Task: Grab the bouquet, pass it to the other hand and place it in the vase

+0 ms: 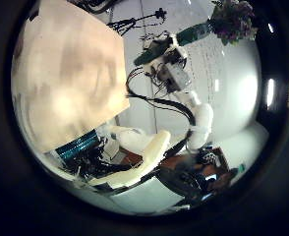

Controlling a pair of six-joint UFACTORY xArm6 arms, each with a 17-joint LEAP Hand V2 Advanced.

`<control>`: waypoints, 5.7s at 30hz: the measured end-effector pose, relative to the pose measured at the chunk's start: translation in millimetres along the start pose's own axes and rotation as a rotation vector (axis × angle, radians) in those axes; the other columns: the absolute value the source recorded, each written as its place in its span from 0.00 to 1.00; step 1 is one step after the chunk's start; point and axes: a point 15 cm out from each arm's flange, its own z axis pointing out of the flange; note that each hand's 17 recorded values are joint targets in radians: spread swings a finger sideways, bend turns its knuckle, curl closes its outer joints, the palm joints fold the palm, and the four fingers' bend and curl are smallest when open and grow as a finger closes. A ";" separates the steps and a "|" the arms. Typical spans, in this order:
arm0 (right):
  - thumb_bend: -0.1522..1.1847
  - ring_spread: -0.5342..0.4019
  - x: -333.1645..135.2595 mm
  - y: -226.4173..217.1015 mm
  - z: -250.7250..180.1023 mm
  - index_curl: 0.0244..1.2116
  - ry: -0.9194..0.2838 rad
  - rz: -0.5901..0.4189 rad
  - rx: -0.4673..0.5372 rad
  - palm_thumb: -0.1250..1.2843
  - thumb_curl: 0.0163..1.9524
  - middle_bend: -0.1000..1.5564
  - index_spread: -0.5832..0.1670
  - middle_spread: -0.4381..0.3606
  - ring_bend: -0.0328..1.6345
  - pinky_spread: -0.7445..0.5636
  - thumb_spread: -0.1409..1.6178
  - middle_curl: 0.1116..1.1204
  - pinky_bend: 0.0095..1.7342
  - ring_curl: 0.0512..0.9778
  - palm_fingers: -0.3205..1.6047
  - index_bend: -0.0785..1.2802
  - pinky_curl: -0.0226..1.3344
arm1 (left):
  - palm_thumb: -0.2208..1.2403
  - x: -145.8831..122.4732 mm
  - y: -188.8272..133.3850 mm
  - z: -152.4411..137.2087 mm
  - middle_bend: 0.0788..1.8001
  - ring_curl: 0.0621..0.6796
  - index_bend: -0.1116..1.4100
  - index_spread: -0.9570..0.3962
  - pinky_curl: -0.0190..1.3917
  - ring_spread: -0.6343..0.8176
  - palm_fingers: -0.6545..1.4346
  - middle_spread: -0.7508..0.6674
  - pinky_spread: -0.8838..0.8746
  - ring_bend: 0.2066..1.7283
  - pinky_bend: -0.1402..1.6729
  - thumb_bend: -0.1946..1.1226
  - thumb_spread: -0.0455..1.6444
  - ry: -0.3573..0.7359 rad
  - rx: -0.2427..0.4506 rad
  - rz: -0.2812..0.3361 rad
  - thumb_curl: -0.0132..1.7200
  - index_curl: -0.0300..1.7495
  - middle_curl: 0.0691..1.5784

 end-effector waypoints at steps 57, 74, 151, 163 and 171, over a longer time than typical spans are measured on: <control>0.10 0.36 17.3 45.4 115.3 0.94 0.158 -0.160 -0.394 0.92 0.49 0.89 0.37 0.37 0.89 0.38 0.17 0.67 0.61 0.65 0.75 0.78 0.85 | 0.30 66.5 -3.3 -13.2 0.09 0.20 0.18 0.94 0.23 0.79 0.38 0.84 0.77 0.26 0.20 0.12 0.52 0.388 0.005 -0.027 0.19 0.18 0.18; 0.10 0.36 30.7 52.0 144.6 0.95 0.298 -0.202 -0.474 0.93 0.49 0.89 0.37 0.37 0.89 0.38 0.17 0.68 0.61 0.66 0.75 0.78 0.86 | 0.32 75.5 1.4 -9.4 0.13 0.19 0.18 0.93 0.23 0.79 0.42 0.81 0.77 0.27 0.20 0.12 0.51 0.398 -0.038 -0.043 0.19 0.17 0.19; 0.09 0.77 101.7 57.4 64.3 0.15 0.408 0.031 -0.181 0.59 0.21 0.16 0.26 0.69 0.24 0.85 0.61 0.13 0.27 0.22 0.14 0.17 0.25 | 0.92 -12.7 -102.1 -237.9 0.57 0.84 0.27 0.18 0.52 0.15 0.83 0.14 0.18 0.80 0.70 0.13 0.11 0.348 0.698 0.052 0.54 0.86 0.65; 0.08 0.78 105.0 56.3 67.4 0.15 0.400 0.037 -0.186 0.55 0.20 0.16 0.25 0.69 0.24 0.86 0.62 0.14 0.28 0.22 0.13 0.16 0.25 | 0.92 -50.7 -125.2 -225.5 0.56 0.84 0.27 0.21 0.52 0.15 0.83 0.13 0.18 0.80 0.69 0.13 0.11 0.351 0.696 0.024 0.55 0.87 0.65; 0.09 0.78 106.0 54.5 66.4 0.15 0.398 0.039 -0.186 0.52 0.19 0.16 0.25 0.69 0.24 0.86 0.62 0.13 0.27 0.22 0.13 0.16 0.25 | 0.92 -72.1 -136.7 -208.0 0.56 0.85 0.27 0.23 0.53 0.15 0.83 0.13 0.18 0.80 0.69 0.13 0.11 0.348 0.678 -0.003 0.55 0.88 0.65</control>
